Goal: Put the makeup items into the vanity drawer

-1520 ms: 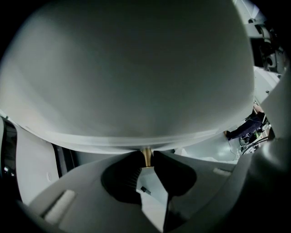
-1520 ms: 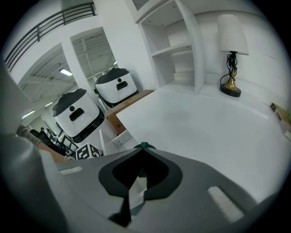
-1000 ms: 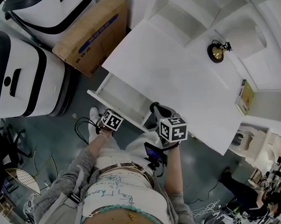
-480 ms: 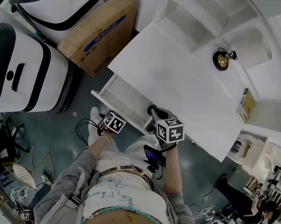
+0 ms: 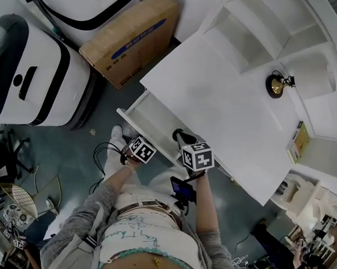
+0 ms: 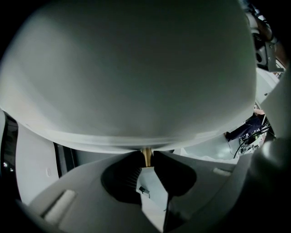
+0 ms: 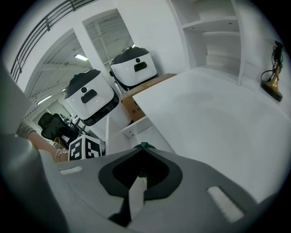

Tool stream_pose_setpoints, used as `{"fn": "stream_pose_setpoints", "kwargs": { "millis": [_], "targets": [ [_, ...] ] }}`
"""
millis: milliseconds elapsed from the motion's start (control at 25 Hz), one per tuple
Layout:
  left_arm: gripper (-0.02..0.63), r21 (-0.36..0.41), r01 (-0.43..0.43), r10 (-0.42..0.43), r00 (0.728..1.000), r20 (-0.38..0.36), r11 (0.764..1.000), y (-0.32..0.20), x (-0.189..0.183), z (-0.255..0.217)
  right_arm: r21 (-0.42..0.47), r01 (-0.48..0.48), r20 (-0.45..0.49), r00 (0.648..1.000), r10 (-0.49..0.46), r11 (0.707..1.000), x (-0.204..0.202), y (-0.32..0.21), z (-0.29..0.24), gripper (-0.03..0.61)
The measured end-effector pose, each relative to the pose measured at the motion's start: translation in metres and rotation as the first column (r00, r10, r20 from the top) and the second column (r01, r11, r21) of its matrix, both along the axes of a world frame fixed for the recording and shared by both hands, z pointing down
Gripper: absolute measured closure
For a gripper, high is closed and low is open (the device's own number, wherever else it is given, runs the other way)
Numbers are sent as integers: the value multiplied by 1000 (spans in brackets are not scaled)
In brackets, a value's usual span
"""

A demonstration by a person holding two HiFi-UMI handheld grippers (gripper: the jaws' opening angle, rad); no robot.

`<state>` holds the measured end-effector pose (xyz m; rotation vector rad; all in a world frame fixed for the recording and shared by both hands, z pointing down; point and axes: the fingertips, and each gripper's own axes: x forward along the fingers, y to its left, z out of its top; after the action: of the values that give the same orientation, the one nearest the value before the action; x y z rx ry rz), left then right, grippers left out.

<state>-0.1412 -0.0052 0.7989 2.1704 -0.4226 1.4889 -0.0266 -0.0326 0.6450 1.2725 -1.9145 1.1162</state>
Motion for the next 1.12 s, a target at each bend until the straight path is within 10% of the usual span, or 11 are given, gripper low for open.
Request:
{"fn": "stream_pose_setpoints", "kwargs": {
  "millis": [1120],
  "targets": [
    [525,-12,-4,4,1000,-4,1000,1,0,-1,-112,110,1,994,-110,988,-29,-14,65,549]
  ]
}}
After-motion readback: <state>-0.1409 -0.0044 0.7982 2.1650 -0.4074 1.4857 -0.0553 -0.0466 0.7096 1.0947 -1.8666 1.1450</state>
